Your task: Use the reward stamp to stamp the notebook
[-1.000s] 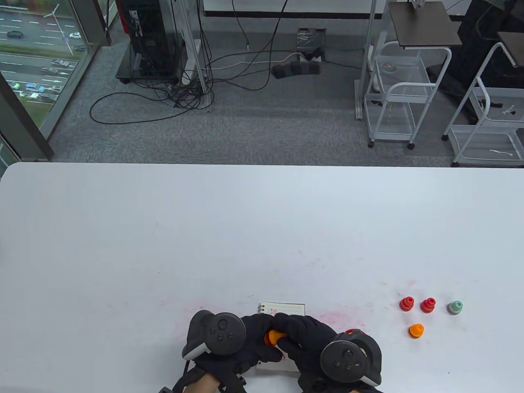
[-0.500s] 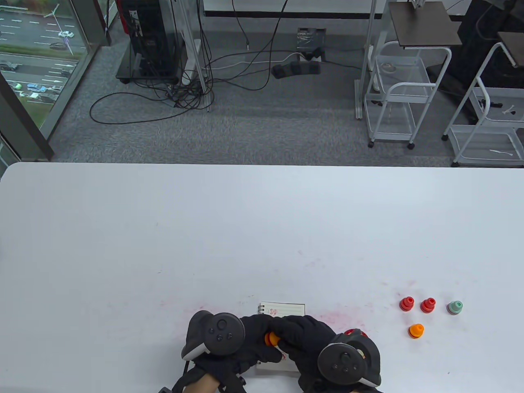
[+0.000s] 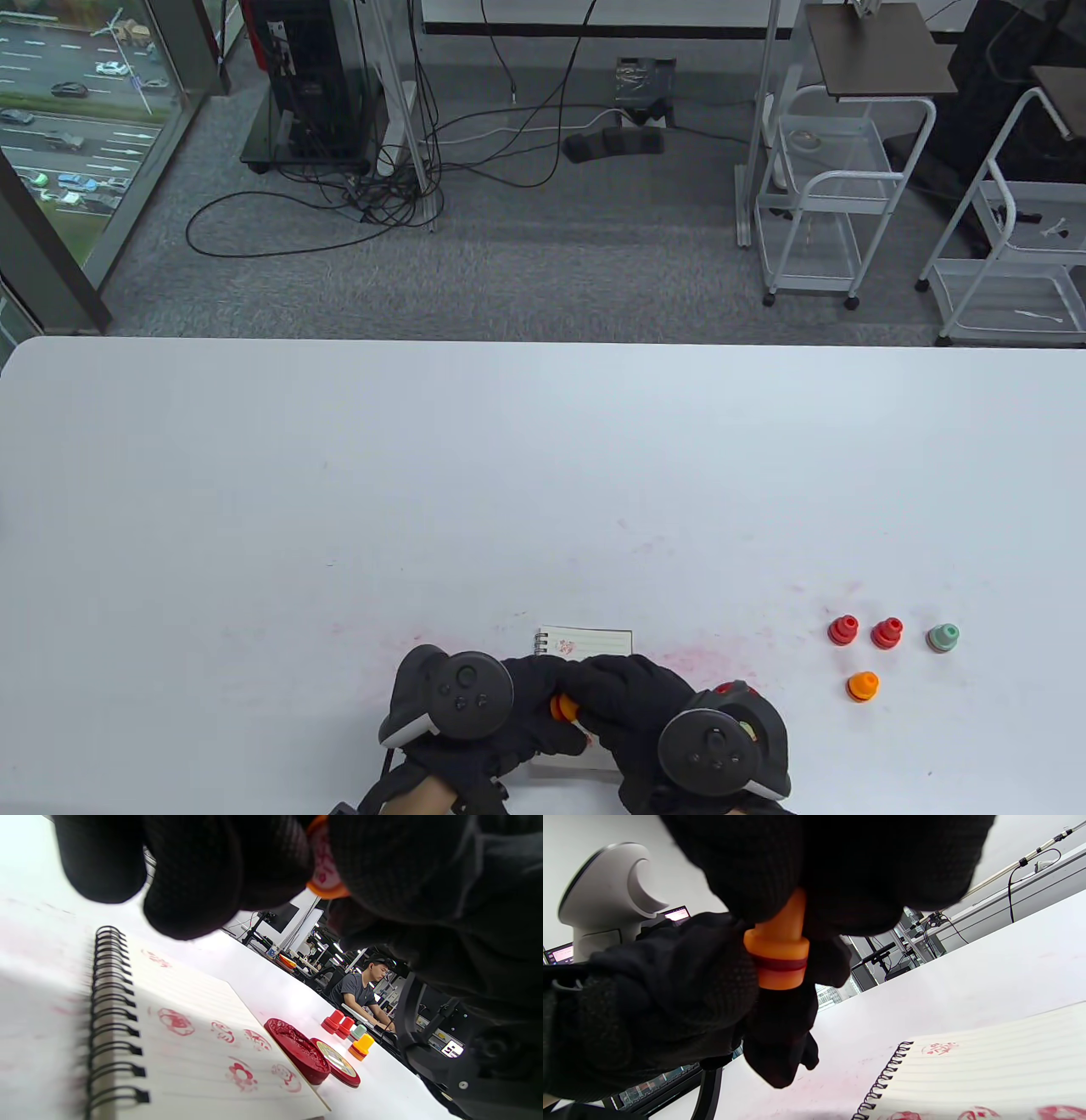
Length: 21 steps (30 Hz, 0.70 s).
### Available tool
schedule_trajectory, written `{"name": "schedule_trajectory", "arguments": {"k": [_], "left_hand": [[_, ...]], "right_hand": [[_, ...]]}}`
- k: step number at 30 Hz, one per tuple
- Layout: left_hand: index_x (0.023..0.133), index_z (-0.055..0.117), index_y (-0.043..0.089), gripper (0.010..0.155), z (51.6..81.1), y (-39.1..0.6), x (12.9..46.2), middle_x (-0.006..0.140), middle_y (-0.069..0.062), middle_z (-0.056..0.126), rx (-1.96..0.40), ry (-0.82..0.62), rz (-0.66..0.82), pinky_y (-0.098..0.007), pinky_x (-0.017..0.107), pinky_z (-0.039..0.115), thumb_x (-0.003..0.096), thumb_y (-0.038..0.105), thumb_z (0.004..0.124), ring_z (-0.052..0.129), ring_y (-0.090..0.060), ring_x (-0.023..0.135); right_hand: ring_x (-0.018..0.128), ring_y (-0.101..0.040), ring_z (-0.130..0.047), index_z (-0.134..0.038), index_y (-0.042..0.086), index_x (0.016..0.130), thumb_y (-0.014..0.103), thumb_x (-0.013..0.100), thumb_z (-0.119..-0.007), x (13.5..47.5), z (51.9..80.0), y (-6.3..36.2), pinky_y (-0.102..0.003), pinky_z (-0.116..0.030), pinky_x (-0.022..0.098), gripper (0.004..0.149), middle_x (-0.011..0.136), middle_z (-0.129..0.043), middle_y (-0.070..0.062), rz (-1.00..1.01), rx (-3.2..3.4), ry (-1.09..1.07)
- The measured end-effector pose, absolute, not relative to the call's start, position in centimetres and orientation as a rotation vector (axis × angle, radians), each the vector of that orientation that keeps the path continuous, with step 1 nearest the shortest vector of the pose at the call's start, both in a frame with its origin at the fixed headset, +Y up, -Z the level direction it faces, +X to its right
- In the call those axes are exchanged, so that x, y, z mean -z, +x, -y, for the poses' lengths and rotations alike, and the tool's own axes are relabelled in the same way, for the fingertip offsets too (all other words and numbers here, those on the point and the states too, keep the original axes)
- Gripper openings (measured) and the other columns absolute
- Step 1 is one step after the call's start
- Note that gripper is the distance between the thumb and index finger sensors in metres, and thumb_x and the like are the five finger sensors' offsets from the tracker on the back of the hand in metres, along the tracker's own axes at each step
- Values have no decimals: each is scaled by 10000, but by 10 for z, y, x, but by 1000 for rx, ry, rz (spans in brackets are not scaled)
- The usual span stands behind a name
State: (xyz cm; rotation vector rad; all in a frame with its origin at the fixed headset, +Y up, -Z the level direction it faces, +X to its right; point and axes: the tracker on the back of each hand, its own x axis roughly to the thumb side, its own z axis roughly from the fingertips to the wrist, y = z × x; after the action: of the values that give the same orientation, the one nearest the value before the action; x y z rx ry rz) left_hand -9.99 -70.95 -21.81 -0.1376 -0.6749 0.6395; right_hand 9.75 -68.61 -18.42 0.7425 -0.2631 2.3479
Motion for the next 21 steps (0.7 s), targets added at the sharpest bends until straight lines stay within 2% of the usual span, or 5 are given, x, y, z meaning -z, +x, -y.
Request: {"name": "schedule_trajectory", "arguments": {"k": [5, 7, 11, 17, 21], "left_hand": [[1016, 703, 103, 829, 708, -100, 218, 761, -47, 929, -616, -127, 672, -545, 593, 809, 342, 575, 800, 985, -233, 594], [1063, 654, 112, 872, 708, -102, 218, 865, -84, 887, -581, -132, 673, -564, 620, 781, 348, 593, 788, 962, -286, 695], [1106, 607, 135, 896, 707, -109, 219, 1025, -143, 781, -525, -131, 658, -598, 655, 730, 363, 606, 773, 884, -369, 843], [1115, 608, 162, 874, 703, -121, 218, 1096, -164, 708, -321, -76, 646, -617, 674, 700, 382, 615, 752, 833, -394, 905], [1114, 613, 167, 867, 701, -132, 218, 1096, -167, 711, -268, -64, 623, -619, 676, 697, 385, 615, 750, 826, -399, 915]], "right_hand": [[552, -266, -965, -832, 211, 827, 253, 387, -861, 185, 687, 101, -411, -866, 422, 442, 796, -928, -97, 287, -2339, 705], [555, -269, -961, -827, 211, 833, 252, 388, -860, 185, 686, 103, -414, -861, 425, 447, 798, -925, -100, 290, -2341, 693], [562, -275, -954, -828, 208, 833, 251, 389, -860, 185, 679, 118, -423, -853, 433, 447, 799, -922, -102, 348, -2381, 647], [591, -296, -937, -835, 209, 835, 242, 397, -866, 187, 661, 159, -451, -835, 462, 441, 813, -919, -105, 395, -2478, 567], [625, -318, -912, -829, 215, 843, 229, 400, -867, 189, 653, 191, -476, -810, 489, 445, 835, -903, -104, 297, -2617, 513]]}}
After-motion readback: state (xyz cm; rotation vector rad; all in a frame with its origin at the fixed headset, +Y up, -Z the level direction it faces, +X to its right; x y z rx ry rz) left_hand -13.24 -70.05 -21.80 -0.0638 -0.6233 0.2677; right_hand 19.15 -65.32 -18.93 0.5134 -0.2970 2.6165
